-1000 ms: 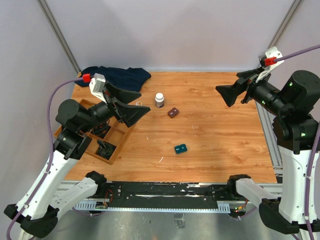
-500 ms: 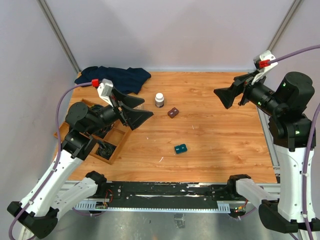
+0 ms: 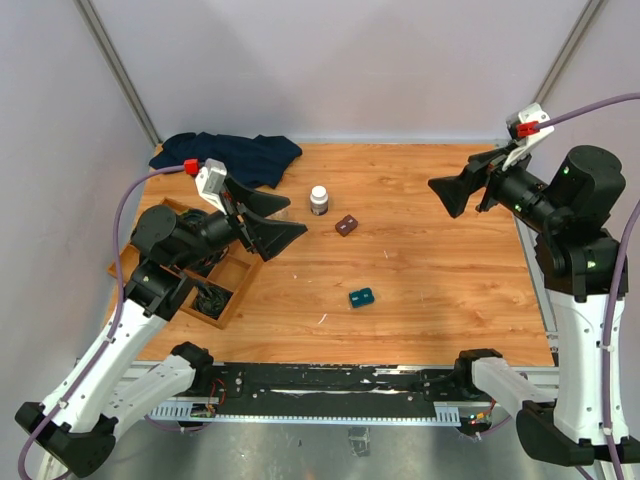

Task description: Sort the pills into containers

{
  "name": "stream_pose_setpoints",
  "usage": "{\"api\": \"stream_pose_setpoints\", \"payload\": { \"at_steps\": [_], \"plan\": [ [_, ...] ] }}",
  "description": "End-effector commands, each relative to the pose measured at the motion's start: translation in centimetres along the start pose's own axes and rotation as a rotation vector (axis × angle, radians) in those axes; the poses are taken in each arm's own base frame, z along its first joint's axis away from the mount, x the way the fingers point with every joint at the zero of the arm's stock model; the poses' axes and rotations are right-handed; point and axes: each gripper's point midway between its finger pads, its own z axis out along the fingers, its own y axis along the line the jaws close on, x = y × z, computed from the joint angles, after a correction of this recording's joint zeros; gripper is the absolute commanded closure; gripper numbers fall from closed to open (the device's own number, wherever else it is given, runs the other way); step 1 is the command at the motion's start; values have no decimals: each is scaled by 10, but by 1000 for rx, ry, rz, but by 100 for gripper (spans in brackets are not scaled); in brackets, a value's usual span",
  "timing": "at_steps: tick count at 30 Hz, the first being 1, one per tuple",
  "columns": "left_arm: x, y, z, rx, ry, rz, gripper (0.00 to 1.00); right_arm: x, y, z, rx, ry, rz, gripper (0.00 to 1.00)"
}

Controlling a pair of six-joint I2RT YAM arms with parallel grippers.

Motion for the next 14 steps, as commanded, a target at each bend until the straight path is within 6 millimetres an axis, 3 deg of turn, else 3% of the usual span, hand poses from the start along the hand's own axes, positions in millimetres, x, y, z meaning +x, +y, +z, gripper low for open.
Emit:
{"api": "stream_pose_setpoints", "payload": {
  "at_steps": [1,14],
  "plan": [
    [-6,-8,0,42,-17,23,1,-6,-9,-3,43,-34,-9,2],
    [10,-4,3,91,-8,45,1,7,-9,2,24,-22,-9,2]
  ]
}}
